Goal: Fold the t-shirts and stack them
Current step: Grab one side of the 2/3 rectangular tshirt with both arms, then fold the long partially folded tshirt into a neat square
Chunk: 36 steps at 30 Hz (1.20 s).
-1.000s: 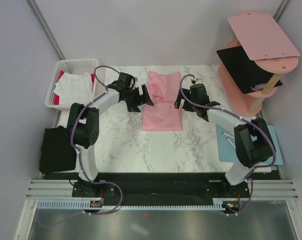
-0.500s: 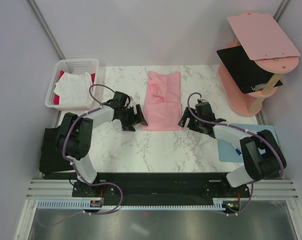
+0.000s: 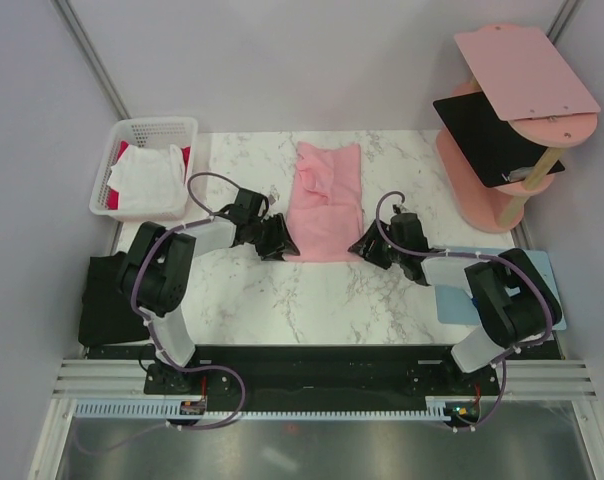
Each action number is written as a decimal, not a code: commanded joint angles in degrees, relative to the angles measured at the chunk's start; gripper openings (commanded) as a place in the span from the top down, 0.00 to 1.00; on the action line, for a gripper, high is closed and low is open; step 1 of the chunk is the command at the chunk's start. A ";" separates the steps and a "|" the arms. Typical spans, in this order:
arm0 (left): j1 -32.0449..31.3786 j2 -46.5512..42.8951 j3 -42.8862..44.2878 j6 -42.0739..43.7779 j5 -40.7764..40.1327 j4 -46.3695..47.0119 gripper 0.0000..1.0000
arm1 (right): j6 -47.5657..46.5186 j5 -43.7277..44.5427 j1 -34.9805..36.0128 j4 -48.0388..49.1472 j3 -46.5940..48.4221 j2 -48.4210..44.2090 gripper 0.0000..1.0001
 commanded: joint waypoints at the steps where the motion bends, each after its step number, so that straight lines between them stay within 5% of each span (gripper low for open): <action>1: -0.98 3.89 1.98 -1.48 1.09 2.85 0.61 | 4.29 -4.15 0.67 8.13 -3.36 6.80 0.54; 2: -1.24 3.98 2.16 -1.39 1.61 2.85 0.88 | 4.82 -4.85 0.67 9.20 -3.45 7.51 0.64; 3: -1.33 3.90 2.16 -1.39 1.71 2.94 0.98 | 5.00 -5.56 0.94 9.73 -3.45 8.04 0.82; 6: -1.42 1.36 0.50 -1.39 1.09 2.68 0.98 | 4.65 -5.48 1.46 10.09 -4.33 7.08 0.98; 21: -3.97 -19.47 -10.23 -0.60 3.20 -6.10 0.98 | -0.45 -8.11 5.86 -7.21 -10.40 -17.25 1.00; 28: -3.71 -17.82 2.48 1.24 2.23 -11.03 0.98 | -6.85 1.28 5.77 -16.96 0.58 -23.16 0.99; 36: -0.29 -3.08 21.11 3.09 5.22 -12.97 0.98 | -14.07 11.91 4.89 -18.12 17.63 -11.30 0.98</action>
